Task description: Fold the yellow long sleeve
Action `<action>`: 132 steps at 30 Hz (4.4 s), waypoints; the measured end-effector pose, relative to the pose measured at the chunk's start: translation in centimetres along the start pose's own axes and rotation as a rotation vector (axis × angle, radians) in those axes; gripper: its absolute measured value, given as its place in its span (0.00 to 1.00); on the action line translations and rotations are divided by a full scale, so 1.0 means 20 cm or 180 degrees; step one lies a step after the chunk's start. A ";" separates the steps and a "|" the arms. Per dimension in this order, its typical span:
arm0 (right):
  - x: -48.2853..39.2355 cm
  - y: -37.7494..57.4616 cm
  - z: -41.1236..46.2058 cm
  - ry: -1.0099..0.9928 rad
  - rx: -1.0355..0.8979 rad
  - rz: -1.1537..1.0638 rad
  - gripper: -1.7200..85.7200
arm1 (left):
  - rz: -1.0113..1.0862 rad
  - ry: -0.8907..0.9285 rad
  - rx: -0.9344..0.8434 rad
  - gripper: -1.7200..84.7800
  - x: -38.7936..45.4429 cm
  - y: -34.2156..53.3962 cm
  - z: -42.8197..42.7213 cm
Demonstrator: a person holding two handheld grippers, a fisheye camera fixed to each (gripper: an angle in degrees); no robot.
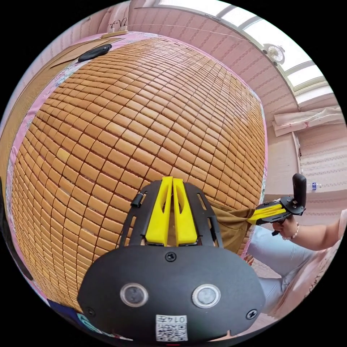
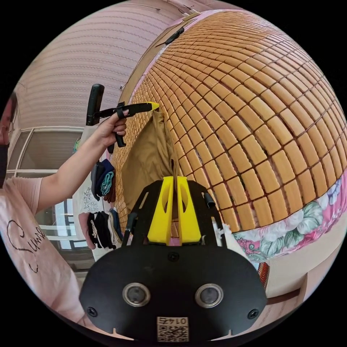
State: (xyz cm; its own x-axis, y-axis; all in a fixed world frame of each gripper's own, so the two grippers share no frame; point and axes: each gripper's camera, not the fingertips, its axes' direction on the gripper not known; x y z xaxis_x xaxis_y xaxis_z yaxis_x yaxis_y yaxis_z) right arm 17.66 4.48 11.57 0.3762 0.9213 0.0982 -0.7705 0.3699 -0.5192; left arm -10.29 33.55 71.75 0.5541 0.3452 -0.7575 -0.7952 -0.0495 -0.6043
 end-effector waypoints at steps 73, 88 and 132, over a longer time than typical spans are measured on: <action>-1.98 -1.09 2.41 0.0941 -0.2262 -0.3432 0.05 | -0.3429 0.0526 0.0875 0.04 0.38 2.76 -0.29; -2.21 -0.98 2.37 0.0642 -0.2268 -0.3894 0.02 | -0.3188 0.0509 0.1102 0.01 0.49 2.71 -0.46; -2.67 -0.27 1.88 -0.0032 -0.1049 -0.3852 0.03 | -0.3198 -0.0730 0.1886 0.01 1.14 3.10 -1.74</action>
State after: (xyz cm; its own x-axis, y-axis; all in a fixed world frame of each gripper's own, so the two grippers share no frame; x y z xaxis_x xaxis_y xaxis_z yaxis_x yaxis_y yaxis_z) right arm -17.57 -42.12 41.00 0.7465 0.0139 0.6652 0.2313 0.9320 -0.2791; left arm -38.39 5.77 8.55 0.9855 0.1443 0.0889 -0.0528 0.7595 -0.6483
